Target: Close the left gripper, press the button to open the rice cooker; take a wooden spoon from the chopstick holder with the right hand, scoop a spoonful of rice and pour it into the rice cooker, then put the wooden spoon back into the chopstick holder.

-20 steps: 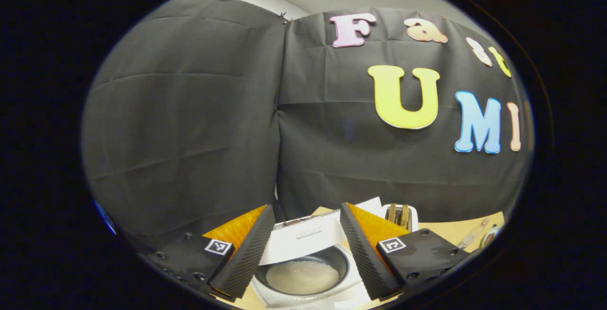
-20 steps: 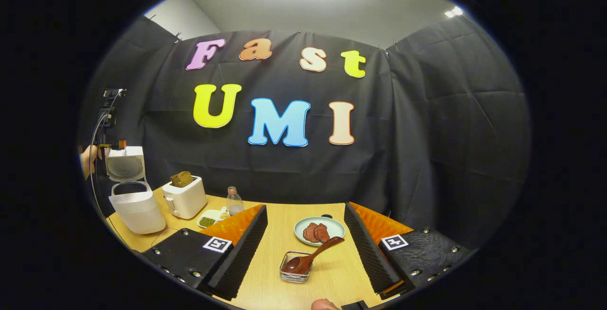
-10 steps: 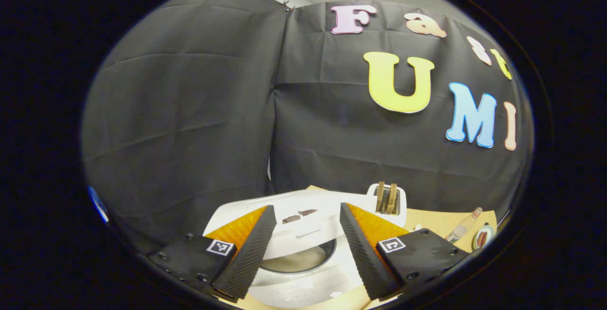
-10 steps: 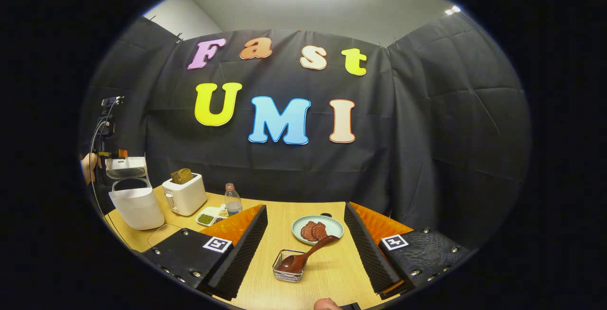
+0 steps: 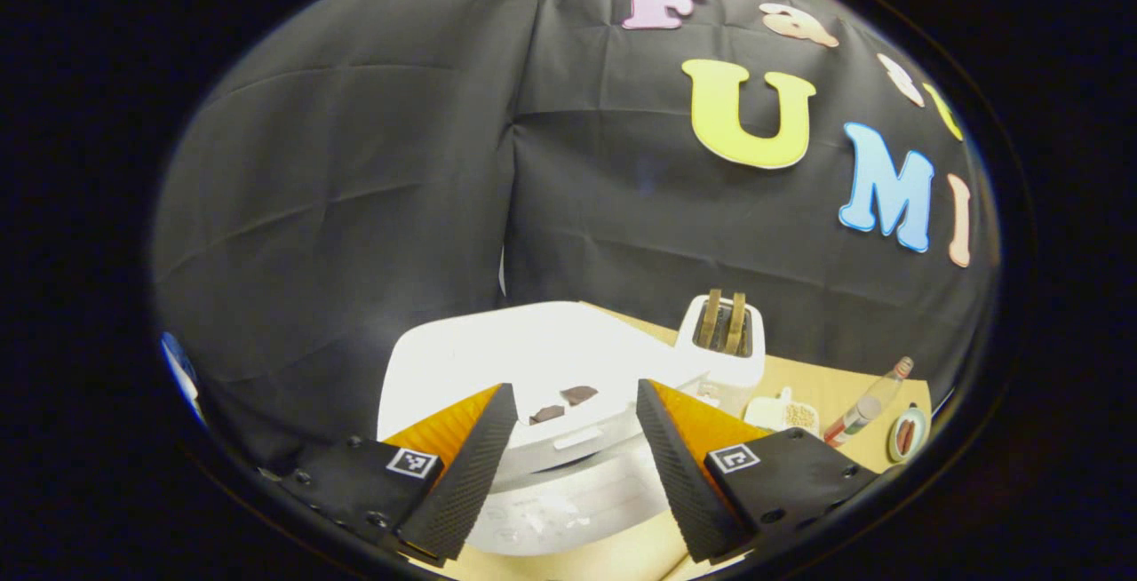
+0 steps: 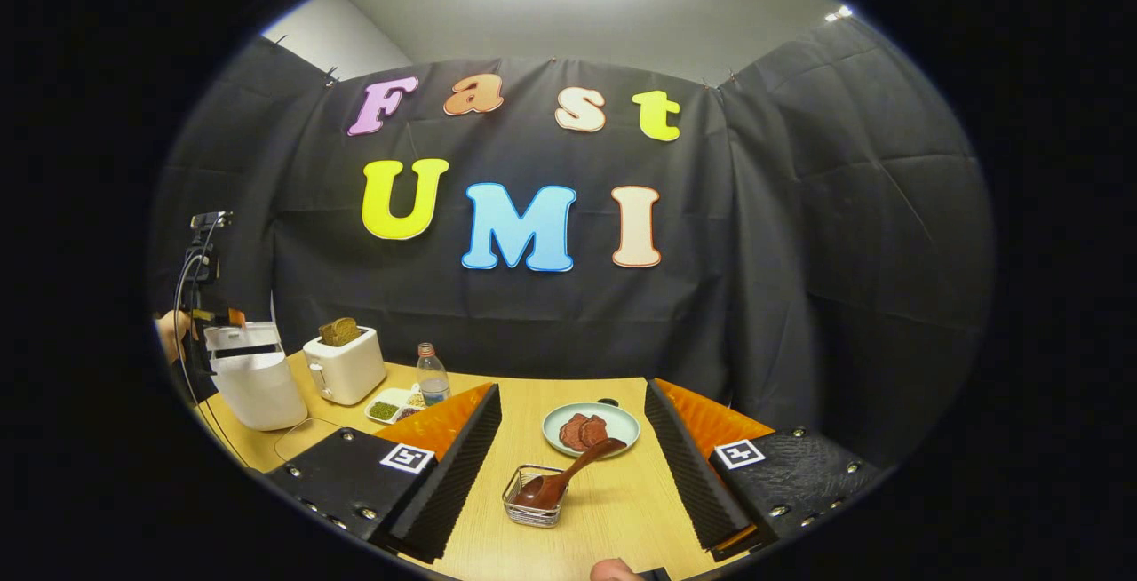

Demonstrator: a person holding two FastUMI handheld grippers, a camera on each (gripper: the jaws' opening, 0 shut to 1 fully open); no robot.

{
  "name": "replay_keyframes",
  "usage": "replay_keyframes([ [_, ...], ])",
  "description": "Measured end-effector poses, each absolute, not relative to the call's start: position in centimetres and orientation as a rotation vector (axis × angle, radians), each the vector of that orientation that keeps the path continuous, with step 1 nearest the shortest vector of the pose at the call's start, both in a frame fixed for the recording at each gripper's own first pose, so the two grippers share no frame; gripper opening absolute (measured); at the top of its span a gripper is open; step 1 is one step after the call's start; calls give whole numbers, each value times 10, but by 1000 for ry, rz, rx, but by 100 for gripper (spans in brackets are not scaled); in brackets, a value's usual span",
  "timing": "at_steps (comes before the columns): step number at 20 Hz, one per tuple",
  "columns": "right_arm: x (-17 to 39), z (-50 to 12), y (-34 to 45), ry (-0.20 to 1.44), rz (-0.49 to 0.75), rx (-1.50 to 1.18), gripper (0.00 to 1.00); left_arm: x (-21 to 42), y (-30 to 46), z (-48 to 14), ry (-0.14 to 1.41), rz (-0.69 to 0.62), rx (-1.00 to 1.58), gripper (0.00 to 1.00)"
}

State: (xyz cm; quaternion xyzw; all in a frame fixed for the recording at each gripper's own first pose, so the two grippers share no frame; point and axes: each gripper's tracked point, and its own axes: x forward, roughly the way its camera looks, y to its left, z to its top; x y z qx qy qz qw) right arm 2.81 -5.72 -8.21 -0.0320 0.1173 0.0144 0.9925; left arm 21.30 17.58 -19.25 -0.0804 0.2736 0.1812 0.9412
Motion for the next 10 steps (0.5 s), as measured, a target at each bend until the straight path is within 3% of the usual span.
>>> replay_keyframes([
  [3,28,-80,-63,232,24,-64,99,209,173,-212,600,378,-164,92],
  [4,28,-82,-64,234,25,-63,99,208,171,-220,616,381,-159,99],
  [5,29,-81,-66,234,23,-63,99,207,171,-226,629,384,-154,92],
  [6,29,-82,-66,234,23,-62,99,205,171,-230,642,390,-142,92],
  [10,34,-86,-67,235,18,-65,99,203,172,-237,684,400,-93,95],
])
